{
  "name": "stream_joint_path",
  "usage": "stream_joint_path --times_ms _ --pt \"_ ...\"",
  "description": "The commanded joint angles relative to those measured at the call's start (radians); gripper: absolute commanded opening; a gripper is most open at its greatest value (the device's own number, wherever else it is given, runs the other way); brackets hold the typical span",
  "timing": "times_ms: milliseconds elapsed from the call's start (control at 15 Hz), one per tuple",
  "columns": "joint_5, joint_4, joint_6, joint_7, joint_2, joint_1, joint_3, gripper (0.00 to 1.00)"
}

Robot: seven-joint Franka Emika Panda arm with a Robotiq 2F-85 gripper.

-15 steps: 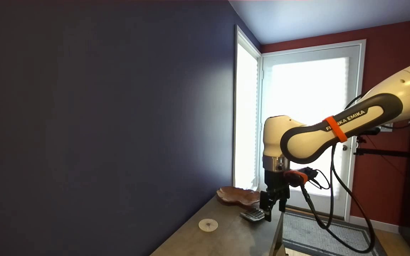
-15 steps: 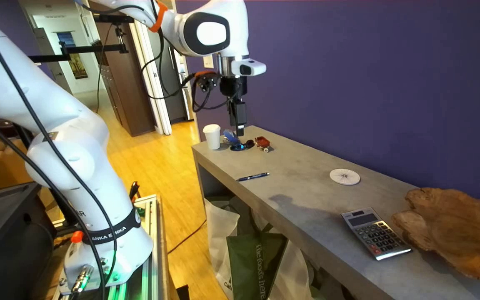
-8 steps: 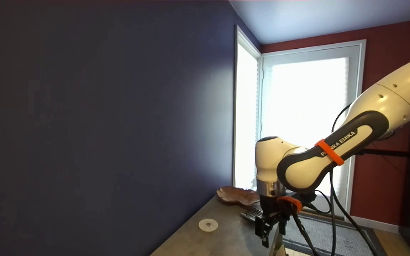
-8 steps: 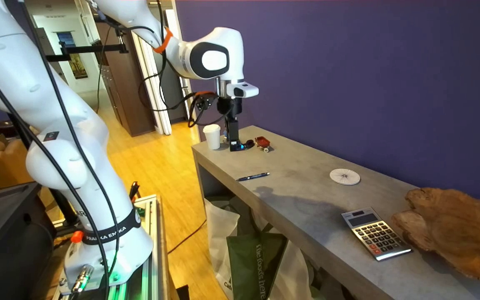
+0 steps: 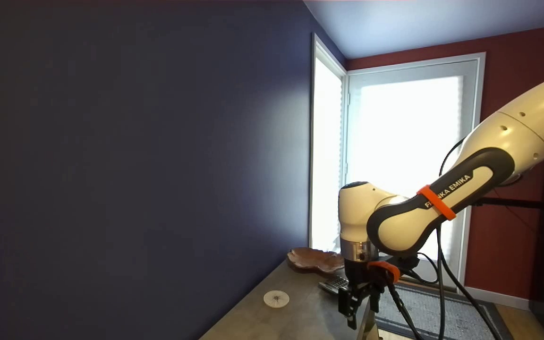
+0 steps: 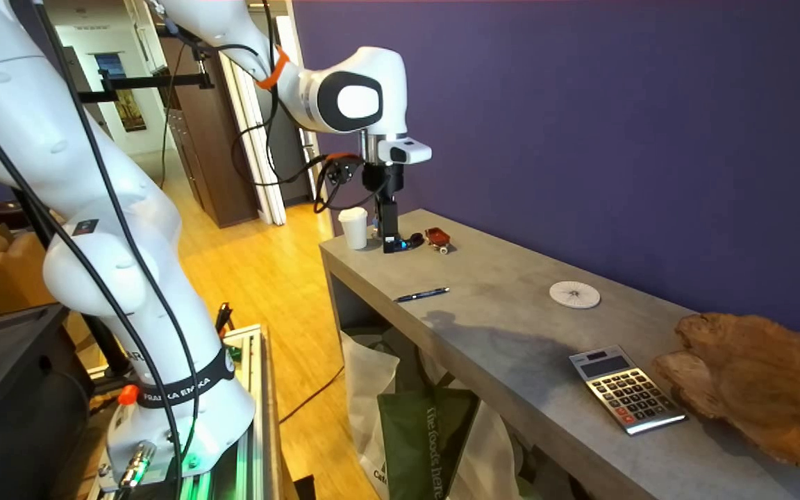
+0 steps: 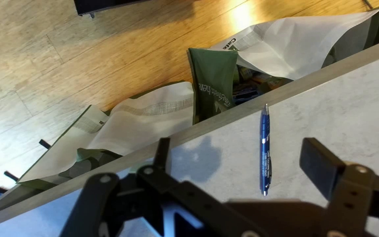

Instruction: Put the pen on the wooden tray

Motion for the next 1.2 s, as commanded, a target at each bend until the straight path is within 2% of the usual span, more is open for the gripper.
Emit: stream_joint_path --times_ms 0,400,600,1133 --pt "-0.007 0.001 -0.001 0.005 0.001 0.020 -0.020 1.00" --pt "0.036 0.023 0.061 0.019 0.143 0.072 0.001 1.00" --pt "0.029 0.027 0.142 0.057 0.224 0.093 -0.001 1.00" --pt "-0.001 0.077 0.332 0.084 0.429 0.117 -0.056 1.00"
